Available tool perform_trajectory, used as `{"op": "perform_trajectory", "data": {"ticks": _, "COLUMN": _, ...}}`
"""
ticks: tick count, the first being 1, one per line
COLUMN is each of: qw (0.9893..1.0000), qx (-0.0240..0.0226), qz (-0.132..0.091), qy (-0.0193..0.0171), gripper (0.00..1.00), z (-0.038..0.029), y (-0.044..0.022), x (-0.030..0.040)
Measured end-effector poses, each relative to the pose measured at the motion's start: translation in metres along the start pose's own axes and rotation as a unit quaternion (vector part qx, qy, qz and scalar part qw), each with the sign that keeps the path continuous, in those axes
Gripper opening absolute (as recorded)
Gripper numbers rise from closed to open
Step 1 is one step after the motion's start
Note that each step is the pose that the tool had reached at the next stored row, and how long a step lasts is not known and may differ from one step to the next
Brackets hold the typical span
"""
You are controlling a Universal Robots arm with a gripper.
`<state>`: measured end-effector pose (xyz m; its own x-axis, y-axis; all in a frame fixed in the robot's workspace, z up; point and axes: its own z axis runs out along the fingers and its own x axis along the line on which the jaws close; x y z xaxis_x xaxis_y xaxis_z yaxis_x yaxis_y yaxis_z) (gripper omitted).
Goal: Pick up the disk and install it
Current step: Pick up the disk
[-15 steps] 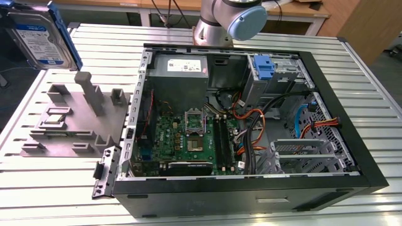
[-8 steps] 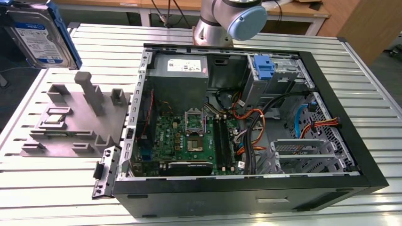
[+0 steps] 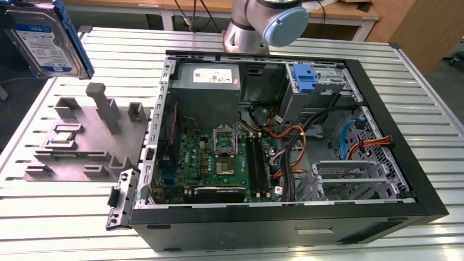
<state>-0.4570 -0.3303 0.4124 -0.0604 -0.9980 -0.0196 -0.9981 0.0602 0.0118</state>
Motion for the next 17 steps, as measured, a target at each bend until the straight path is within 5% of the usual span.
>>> {"op": "perform_trajectory", "data": {"ticks": 17, "qw": 1.0, "qx": 0.0, "qz": 0.0, "qy": 0.0, "gripper": 0.37, "z": -0.0067, "y": 0.0001, "x": -0.0001}}
